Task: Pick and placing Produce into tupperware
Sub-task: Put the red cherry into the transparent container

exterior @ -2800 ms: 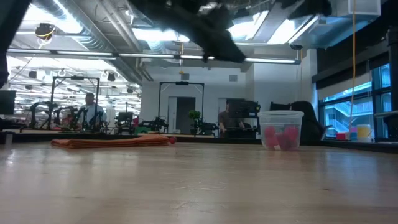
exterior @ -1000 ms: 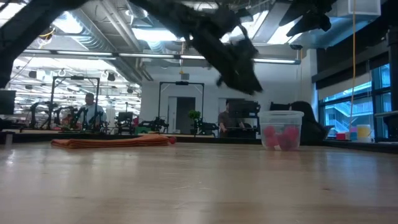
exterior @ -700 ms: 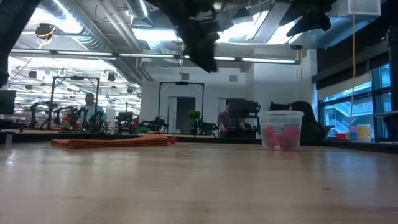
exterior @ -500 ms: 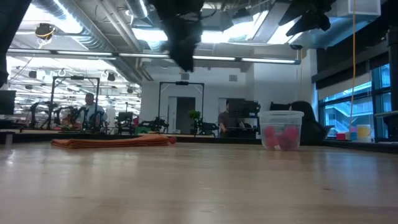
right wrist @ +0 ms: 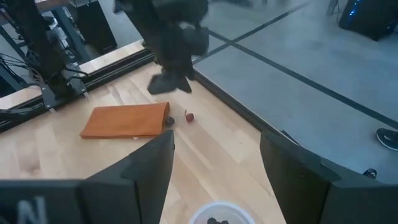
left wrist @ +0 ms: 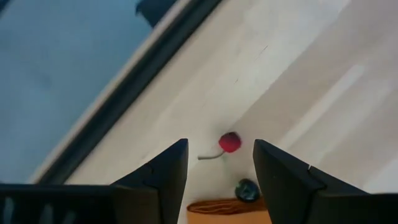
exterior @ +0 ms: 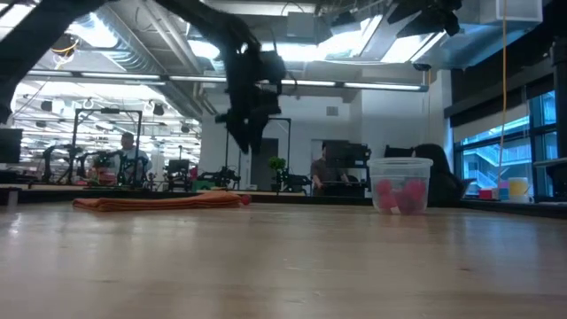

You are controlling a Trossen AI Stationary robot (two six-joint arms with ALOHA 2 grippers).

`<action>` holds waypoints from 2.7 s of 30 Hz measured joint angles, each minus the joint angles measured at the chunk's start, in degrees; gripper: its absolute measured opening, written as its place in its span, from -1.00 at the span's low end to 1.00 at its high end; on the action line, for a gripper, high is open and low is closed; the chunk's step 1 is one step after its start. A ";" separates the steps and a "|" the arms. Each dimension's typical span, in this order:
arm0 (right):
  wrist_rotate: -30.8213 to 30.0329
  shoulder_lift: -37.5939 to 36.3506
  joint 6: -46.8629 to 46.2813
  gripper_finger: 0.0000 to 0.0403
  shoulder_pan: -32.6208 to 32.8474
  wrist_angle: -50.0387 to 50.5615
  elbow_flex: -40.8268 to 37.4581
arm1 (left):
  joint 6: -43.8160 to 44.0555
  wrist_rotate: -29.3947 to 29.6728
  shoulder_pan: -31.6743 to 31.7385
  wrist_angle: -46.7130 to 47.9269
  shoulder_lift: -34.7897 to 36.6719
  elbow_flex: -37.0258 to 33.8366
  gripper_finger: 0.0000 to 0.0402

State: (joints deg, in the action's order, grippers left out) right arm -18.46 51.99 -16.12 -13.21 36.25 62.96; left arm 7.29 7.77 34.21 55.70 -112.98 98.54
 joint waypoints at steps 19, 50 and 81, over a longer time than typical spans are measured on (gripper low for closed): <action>0.00 0.00 -0.15 0.19 0.00 0.01 0.00 | 0.09 -4.57 0.38 -0.39 -11.46 -0.02 -0.13; 0.01 0.02 -0.08 0.19 0.00 0.04 0.00 | -0.53 -8.20 0.88 -0.58 -15.18 -0.07 -0.13; 0.02 0.02 0.05 0.19 -0.02 0.96 0.00 | -3.50 -5.99 0.69 2.76 -15.28 -0.07 -0.39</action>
State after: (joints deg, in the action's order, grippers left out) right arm -18.44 52.01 -16.07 -13.23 37.21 62.96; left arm 3.79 1.78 34.89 58.46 -128.27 98.48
